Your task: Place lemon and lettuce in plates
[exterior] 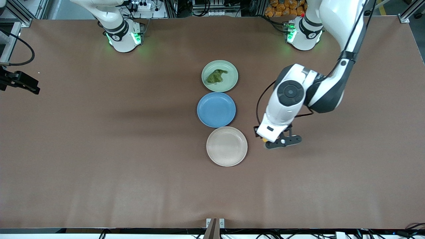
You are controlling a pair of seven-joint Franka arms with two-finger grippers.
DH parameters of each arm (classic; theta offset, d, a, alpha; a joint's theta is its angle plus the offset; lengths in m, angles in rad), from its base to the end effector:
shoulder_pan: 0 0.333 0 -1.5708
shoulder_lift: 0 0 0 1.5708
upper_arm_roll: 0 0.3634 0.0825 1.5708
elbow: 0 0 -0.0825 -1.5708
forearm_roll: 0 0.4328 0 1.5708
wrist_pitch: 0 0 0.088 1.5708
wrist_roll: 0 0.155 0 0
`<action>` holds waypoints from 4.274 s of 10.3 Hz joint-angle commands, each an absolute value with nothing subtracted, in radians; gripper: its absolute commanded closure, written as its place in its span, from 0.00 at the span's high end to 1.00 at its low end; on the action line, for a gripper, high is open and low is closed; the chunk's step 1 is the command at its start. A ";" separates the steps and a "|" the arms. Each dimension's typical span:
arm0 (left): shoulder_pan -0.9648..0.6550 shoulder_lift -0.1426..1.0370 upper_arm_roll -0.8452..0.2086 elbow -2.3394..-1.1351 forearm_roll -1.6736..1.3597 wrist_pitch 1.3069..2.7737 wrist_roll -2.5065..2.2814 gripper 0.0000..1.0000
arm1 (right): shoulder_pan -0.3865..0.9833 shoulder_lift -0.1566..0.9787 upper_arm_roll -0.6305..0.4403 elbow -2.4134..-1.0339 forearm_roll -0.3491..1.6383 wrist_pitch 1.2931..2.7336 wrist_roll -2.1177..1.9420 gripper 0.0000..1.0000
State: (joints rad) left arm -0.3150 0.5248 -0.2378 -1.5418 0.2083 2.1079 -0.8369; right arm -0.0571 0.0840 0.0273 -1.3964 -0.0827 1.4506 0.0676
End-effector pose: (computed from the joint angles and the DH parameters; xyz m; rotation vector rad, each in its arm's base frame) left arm 0.6754 -0.3675 0.3306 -3.1081 -0.3382 -0.1346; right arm 0.6189 -0.0328 0.6524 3.0565 -0.1624 -0.0433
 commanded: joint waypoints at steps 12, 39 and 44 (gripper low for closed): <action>-0.452 0.831 -0.229 -1.476 0.196 2.658 -1.006 0.00 | -0.025 0.064 -0.005 -1.450 -0.040 1.537 0.063 1.00; -0.169 0.296 -0.178 -1.499 0.025 1.906 -0.654 1.00 | 0.023 0.064 -0.003 -1.450 0.009 1.505 0.064 1.00; -0.023 0.065 -0.166 -1.502 -0.130 1.551 -0.477 1.00 | 0.021 0.071 0.000 -1.448 0.012 1.509 0.066 1.00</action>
